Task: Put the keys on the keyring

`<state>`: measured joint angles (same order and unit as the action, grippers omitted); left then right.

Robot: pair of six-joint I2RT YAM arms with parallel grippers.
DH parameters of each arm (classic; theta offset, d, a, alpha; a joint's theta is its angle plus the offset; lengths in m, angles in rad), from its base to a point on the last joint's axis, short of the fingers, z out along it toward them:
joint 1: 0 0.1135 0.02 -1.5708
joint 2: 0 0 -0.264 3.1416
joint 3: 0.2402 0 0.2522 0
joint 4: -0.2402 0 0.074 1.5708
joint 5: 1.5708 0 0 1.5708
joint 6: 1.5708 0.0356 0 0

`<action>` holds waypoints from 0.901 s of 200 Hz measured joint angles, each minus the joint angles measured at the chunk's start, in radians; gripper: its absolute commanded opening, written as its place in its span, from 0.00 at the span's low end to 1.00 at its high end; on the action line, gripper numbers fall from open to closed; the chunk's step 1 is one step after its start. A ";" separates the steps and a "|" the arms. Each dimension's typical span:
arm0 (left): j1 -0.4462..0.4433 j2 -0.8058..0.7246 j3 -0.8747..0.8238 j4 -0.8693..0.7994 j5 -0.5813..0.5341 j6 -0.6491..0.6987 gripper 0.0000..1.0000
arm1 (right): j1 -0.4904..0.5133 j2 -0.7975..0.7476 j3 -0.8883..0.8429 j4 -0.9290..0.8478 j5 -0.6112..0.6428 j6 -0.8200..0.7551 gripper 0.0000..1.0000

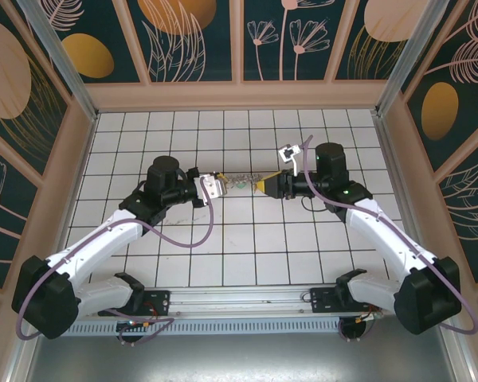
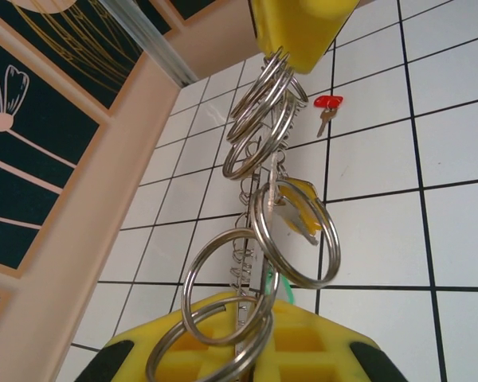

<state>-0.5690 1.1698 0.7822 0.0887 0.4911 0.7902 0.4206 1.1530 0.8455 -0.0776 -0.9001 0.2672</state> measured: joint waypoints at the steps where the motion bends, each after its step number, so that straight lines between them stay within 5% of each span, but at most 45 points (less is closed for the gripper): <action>1: 0.000 0.000 0.000 0.000 0.000 0.000 0.00 | 0.000 0.001 0.000 0.000 0.000 0.000 0.39; 180: 0.000 0.013 0.007 -0.004 0.023 -0.056 0.00 | 0.011 0.015 0.000 0.067 -0.015 0.037 0.40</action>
<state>-0.5686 1.1824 0.7895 0.0849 0.5137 0.7338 0.4316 1.1679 0.8459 -0.0109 -0.9154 0.3038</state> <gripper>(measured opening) 0.107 0.396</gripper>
